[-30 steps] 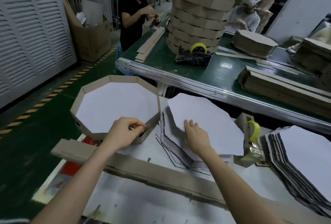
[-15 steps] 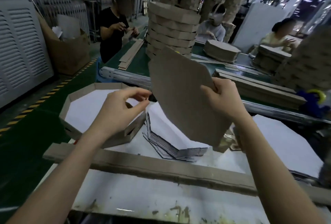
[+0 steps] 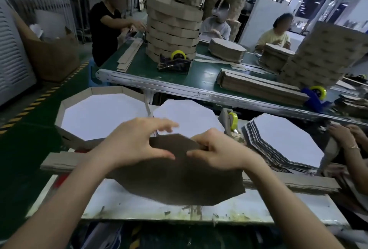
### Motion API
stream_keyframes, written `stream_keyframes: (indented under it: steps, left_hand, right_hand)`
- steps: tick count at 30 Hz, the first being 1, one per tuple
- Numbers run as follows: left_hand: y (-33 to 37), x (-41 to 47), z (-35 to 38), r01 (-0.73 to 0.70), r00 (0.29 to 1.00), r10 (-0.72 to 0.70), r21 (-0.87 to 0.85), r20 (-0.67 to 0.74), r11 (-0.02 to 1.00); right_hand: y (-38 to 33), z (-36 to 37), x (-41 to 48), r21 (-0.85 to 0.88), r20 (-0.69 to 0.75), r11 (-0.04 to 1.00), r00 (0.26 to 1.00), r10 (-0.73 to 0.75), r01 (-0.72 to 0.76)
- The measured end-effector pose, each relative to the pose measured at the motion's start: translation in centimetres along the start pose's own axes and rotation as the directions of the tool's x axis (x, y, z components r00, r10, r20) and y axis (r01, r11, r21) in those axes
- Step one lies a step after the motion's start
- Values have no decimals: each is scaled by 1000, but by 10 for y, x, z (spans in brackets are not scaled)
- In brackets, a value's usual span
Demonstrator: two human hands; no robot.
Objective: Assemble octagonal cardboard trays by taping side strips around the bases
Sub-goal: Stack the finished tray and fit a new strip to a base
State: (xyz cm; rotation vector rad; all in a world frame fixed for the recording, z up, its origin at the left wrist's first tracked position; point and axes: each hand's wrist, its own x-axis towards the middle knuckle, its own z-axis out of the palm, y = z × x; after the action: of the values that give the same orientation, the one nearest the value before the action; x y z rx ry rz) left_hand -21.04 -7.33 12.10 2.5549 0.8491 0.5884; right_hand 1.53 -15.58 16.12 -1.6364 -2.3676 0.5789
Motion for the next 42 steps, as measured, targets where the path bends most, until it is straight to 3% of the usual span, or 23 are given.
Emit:
stream_keyframes:
  steps: [2, 4, 7, 9, 11, 13, 15, 18, 20, 25, 30, 38, 42]
  left_hand:
    - [1, -3, 7, 16, 994, -6, -96, 105, 995]
    - [3, -4, 9, 40, 992, -17, -184, 122, 982]
    - [1, -4, 6, 68, 975, 2, -307, 223, 949]
    - [1, -3, 3, 110, 954, 5, -364, 301, 925]
    - [1, 0, -1, 136, 942, 3, -387, 337, 912]
    - [2, 6, -4, 139, 941, 3, -394, 339, 909]
    - [4, 11, -6, 146, 936, -6, -372, 353, 917]
    - [9, 17, -7, 154, 919, 10, -382, 395, 911]
    - [11, 20, -6, 171, 919, -4, -387, 395, 906]
    - [9, 21, -6, 242, 922, -78, -406, 380, 881]
    - [9, 20, -5, 290, 916, -126, -411, 381, 864]
    - [10, 24, -2, 301, 915, -143, -402, 378, 865]
    - [13, 31, 2, 267, 925, -133, -359, 357, 894]
  right_hand:
    - [-1, 12, 5, -23, 40, 1000, 999, -20, 21]
    - [0, 14, 10, 4, 59, 998, 997, -56, 56]
    - [12, 5, 14, 268, 184, 960, 974, -133, 81]
    - [34, 2, 19, 499, 181, 864, 983, -26, -69]
    - [70, 10, 33, 636, 69, 747, 979, 194, -193]
    - [110, 26, 52, 520, -71, 810, 932, 356, -270]
    - [150, 47, 68, 238, -94, 901, 915, 393, -363]
    - [191, 82, 82, -108, 96, 916, 913, 397, -386]
    - [204, 105, 89, -193, 214, 922, 902, 375, -337]
    - [215, 149, 101, -270, 435, 950, 860, 268, -159]
    - [224, 167, 106, -135, 339, 980, 922, 187, -149]
    - [218, 141, 114, 19, 284, 968, 929, 236, -252]
    - [211, 108, 116, -13, 142, 973, 963, 229, -230]
